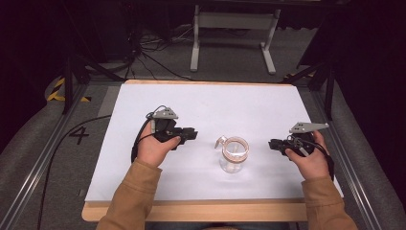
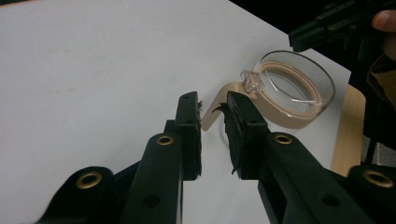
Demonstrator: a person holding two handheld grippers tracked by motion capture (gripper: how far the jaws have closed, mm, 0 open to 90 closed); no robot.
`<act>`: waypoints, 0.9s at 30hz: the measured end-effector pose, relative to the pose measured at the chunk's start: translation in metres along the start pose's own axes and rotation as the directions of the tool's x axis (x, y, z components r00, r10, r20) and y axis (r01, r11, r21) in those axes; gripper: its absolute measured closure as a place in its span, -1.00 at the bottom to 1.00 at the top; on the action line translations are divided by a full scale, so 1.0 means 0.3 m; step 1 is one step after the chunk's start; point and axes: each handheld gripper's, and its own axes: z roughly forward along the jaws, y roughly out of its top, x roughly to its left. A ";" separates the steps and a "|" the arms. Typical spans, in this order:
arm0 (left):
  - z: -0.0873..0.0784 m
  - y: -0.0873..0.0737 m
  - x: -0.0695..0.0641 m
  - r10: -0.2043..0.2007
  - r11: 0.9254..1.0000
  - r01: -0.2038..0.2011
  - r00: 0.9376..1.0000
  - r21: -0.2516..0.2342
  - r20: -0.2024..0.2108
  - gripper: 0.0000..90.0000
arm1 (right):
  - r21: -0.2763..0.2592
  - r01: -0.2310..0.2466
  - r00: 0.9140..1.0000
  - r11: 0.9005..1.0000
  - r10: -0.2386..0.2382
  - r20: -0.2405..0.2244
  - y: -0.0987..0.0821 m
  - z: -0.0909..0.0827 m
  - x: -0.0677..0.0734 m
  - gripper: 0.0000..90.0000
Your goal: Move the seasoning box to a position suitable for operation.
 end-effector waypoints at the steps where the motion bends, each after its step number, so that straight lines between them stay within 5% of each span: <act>1: 0.000 0.000 0.000 0.000 1.000 0.000 1.000 0.000 0.000 0.70 | 0.000 0.000 1.000 1.000 0.000 0.000 0.000 0.000 0.000 0.80; 9: 0.106 0.034 -0.035 0.046 0.997 -0.043 0.998 -0.059 0.051 0.86 | 0.029 0.002 1.000 1.000 -0.002 0.002 -0.047 -0.008 0.023 0.78; 13: 0.147 0.044 -0.060 0.074 0.996 -0.071 0.995 -0.051 0.071 0.90 | 0.034 0.014 1.000 0.999 -0.014 0.003 -0.058 -0.015 0.041 0.78; 27: 0.226 0.040 -0.082 0.103 0.994 -0.102 0.993 -0.029 0.056 0.94 | 0.048 0.072 0.997 0.996 -0.072 -0.013 -0.068 0.027 0.113 0.82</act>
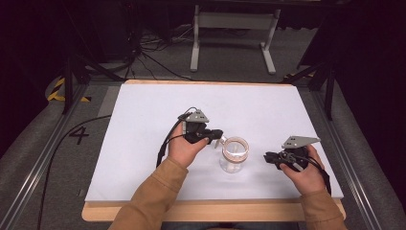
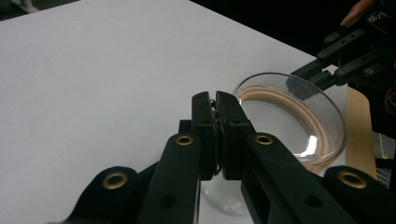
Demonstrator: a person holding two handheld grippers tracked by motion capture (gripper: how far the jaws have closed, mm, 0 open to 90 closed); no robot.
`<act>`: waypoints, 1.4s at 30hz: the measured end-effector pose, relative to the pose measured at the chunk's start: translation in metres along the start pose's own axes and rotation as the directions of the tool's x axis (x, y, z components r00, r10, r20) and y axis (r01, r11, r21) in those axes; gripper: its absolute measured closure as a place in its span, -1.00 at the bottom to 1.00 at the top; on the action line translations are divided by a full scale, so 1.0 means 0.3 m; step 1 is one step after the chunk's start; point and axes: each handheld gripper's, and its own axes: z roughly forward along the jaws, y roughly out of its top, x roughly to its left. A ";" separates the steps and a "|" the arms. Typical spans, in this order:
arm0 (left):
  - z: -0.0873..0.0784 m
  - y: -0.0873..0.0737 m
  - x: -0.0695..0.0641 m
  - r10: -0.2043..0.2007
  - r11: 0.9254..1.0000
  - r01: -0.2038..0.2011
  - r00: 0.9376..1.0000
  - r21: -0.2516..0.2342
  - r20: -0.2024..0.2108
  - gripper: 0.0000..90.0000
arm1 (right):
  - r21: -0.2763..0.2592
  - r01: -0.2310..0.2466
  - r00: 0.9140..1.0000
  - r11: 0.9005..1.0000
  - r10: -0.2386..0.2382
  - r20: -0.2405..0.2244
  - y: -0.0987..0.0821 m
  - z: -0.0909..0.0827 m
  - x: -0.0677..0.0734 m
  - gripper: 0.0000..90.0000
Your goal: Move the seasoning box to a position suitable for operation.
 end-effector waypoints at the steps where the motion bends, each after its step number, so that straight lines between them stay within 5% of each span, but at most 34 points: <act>1: -0.001 0.000 0.000 -0.001 1.000 0.001 1.000 0.004 -0.001 0.94 | 0.000 0.003 1.000 1.000 -0.003 -0.001 0.000 0.013 0.007 0.83; 8: -0.018 -0.003 0.015 -0.008 1.000 0.008 1.000 0.027 -0.009 0.98 | -0.043 0.021 0.999 0.999 -0.022 -0.025 0.022 0.072 0.023 0.92; 15: -0.015 -0.016 0.027 0.007 0.991 -0.001 0.999 0.132 -0.038 1.00 | -0.074 0.020 0.998 0.997 -0.024 -0.055 0.056 0.097 0.011 0.97; 19: 0.002 -0.028 0.033 0.025 0.972 -0.015 0.999 0.236 -0.039 1.00 | -0.064 0.026 0.997 0.998 -0.031 -0.067 0.060 0.118 0.017 0.98; 26: 0.031 -0.037 0.021 0.061 0.956 -0.046 0.997 0.289 -0.045 1.00 | -0.063 0.028 0.997 0.998 -0.033 -0.075 0.060 0.120 0.022 0.98; 27: 0.031 -0.035 0.023 0.074 0.949 -0.057 0.996 0.309 -0.042 1.00 | -0.063 0.027 0.997 0.998 -0.032 -0.077 0.060 0.119 0.022 0.98; 42: 0.055 -0.045 0.030 0.087 0.953 -0.066 0.994 0.297 -0.060 1.00 | -0.071 0.037 0.996 0.997 -0.042 -0.080 0.061 0.119 0.031 0.98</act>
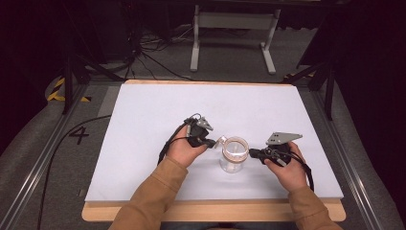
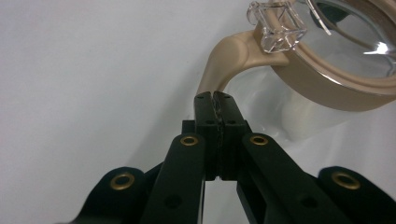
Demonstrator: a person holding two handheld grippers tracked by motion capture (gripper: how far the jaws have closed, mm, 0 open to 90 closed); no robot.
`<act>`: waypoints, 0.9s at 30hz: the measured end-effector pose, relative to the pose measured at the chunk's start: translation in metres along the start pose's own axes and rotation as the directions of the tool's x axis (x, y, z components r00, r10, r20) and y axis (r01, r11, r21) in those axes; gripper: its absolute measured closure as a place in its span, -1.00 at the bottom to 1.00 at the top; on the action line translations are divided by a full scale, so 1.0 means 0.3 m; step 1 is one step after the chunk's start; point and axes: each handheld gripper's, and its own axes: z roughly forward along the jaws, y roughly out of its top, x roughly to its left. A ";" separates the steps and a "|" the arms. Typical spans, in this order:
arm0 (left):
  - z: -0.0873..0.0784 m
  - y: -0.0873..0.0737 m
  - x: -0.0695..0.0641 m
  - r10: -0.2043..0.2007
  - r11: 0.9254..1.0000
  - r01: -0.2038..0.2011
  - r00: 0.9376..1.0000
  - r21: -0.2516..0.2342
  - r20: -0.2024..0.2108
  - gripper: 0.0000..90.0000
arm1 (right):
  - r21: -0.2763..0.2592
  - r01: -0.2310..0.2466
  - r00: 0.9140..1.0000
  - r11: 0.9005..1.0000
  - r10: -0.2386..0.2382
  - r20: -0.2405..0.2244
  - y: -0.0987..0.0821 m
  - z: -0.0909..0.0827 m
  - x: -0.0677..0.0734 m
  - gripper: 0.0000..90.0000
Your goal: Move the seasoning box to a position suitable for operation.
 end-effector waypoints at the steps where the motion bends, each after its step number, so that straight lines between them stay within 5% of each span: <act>1: 0.000 0.000 0.003 -0.002 1.000 0.002 1.000 0.004 0.000 1.00 | 0.001 0.000 1.000 1.000 0.000 -0.001 -0.001 0.000 0.000 0.98; 10: -0.002 0.014 0.011 0.012 0.998 -0.015 0.998 0.060 0.065 1.00 | -0.001 -0.015 1.000 1.000 0.015 0.015 -0.026 -0.021 -0.004 0.98; 21: 0.008 0.021 0.002 0.038 0.996 -0.040 0.999 0.083 0.019 1.00 | -0.008 -0.026 1.000 1.000 0.026 0.010 -0.031 -0.028 -0.003 0.97; 27: 0.017 0.023 0.006 0.040 0.998 -0.040 0.999 0.056 0.010 1.00 | -0.001 -0.016 1.000 1.000 0.016 0.009 -0.032 -0.021 0.004 0.98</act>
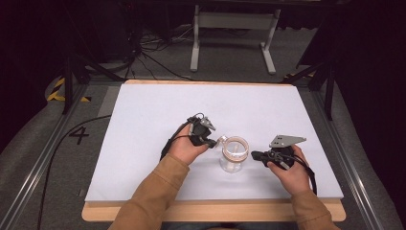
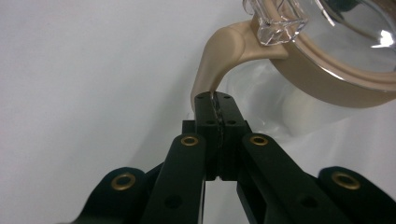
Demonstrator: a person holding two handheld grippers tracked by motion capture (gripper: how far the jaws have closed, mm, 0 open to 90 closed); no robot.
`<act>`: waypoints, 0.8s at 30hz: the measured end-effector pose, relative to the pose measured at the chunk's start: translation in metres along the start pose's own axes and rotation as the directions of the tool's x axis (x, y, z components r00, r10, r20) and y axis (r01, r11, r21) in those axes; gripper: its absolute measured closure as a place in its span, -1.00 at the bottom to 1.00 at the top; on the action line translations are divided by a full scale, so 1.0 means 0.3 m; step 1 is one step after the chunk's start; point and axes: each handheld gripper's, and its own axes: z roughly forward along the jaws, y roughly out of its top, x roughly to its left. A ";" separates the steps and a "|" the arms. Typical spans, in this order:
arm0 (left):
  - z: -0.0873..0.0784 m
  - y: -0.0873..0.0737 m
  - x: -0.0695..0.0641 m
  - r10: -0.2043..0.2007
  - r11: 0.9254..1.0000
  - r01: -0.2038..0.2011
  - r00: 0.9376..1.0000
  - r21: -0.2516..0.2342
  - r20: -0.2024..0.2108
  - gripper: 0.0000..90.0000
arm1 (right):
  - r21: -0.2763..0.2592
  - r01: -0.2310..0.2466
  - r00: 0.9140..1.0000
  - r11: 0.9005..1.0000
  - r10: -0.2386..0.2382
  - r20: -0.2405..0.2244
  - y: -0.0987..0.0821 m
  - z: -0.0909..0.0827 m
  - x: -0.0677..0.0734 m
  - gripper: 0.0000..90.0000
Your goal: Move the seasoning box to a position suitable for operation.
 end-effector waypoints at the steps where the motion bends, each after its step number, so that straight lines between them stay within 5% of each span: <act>1: 0.004 0.001 0.004 0.002 1.000 -0.002 1.000 -0.006 0.002 1.00 | 0.000 -0.001 1.000 1.000 0.001 0.001 -0.002 0.000 0.003 0.98; 12: 0.039 0.017 0.019 0.013 0.999 -0.014 1.000 -0.048 -0.019 1.00 | -0.005 -0.014 1.000 1.000 0.014 0.023 -0.024 -0.022 0.002 0.98; 19: 0.057 0.007 0.024 -0.020 0.996 0.019 1.000 -0.082 -0.006 1.00 | -0.002 -0.009 1.000 1.000 0.009 0.026 -0.026 -0.017 0.005 0.99; 24: 0.033 0.000 0.024 -0.012 0.998 0.011 1.000 -0.060 -0.014 1.00 | 0.003 -0.007 1.000 1.000 0.007 0.022 -0.023 -0.010 0.006 0.99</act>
